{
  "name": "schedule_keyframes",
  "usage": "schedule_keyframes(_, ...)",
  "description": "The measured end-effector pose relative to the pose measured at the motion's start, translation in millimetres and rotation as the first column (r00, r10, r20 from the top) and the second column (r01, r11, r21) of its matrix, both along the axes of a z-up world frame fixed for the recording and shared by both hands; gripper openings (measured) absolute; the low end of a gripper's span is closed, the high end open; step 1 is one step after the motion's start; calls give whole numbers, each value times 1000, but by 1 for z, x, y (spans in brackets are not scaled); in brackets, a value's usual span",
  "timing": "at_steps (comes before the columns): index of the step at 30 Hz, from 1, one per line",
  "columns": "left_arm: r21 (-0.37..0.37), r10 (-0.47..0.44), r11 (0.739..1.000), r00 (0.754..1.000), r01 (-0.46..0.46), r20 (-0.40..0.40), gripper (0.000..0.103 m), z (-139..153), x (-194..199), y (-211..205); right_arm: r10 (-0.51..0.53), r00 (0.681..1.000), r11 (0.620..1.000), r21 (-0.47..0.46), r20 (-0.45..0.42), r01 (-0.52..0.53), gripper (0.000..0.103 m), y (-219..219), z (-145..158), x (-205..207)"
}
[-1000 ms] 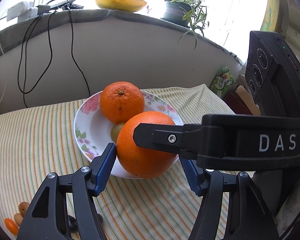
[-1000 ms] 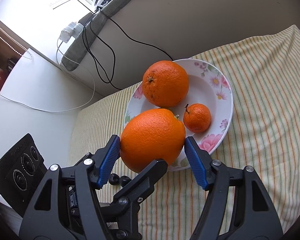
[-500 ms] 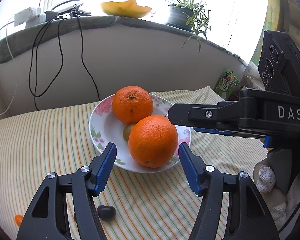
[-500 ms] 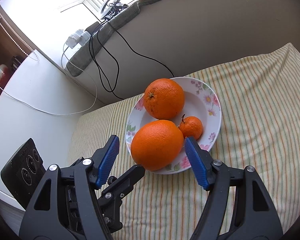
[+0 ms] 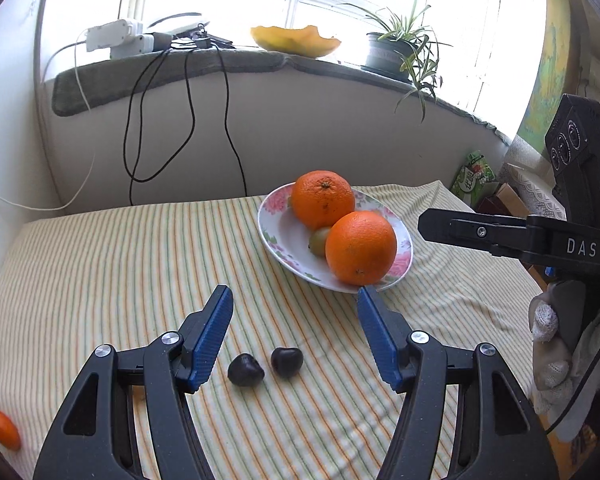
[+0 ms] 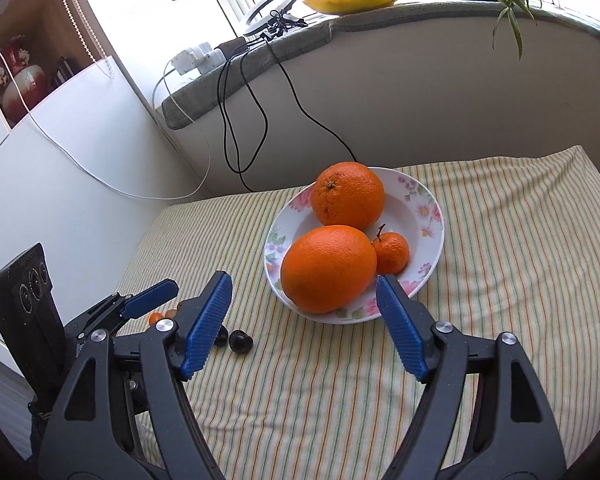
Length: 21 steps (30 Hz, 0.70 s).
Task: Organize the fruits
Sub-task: 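Lower the large orange into the plate and open both tools, then move the left tool to the small tangerine while the right tool approaches the dark plums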
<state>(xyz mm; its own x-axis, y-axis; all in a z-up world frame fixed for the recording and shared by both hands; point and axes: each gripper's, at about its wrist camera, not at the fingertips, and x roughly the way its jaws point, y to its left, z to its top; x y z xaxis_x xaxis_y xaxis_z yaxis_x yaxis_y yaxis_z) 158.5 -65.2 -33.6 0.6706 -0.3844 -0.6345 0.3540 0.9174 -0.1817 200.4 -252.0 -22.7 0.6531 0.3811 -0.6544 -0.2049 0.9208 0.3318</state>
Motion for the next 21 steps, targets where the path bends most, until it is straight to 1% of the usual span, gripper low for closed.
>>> schedule_keyframes(2, -11, 24, 1000, 1000, -24, -7, 64, -1, -7, 14, 20, 999, 999, -33, 35, -19, 79, 8, 1, -7)
schedule_keyframes(7, 15, 88, 996, 996, -88, 4, 64, -6, -29, 50, 101, 992, 991, -98, 81, -93, 80, 27, -2, -22)
schedule_keyframes(10, 25, 129, 991, 992, -128, -7, 64, -15, -40, 71, 136, 986, 981, -155, 93, -121, 80, 39, -7, -27)
schedule_keyframes(12, 31, 151, 988, 988, -151, -24, 63, -23, -45, 83, 161, 983, 972, -184, 86, -143, 80, 46, -13, -30)
schedule_keyframes(14, 25, 174, 985, 983, -173, -51, 53, -33, -47, 95, 182, 980, 965, -203, 76, -163, 80, 53, -19, -32)
schedule_keyframes(16, 19, 193, 981, 978, -192, -74, 47, -40, -48, 105, 204, 977, 958, -215, 58, -187, 80, 60, -26, -32)
schedule_keyframes(19, 12, 215, 977, 972, -214, -95, 42, -48, -47, 115, 225, 974, 951, -227, 36, -212, 80, 68, -37, -32)
schedule_keyframes(21, 15, 227, 974, 969, -227, -102, 39, -51, -47, 119, 235, 972, 947, -230, 17, -225, 77, 72, -44, -31)
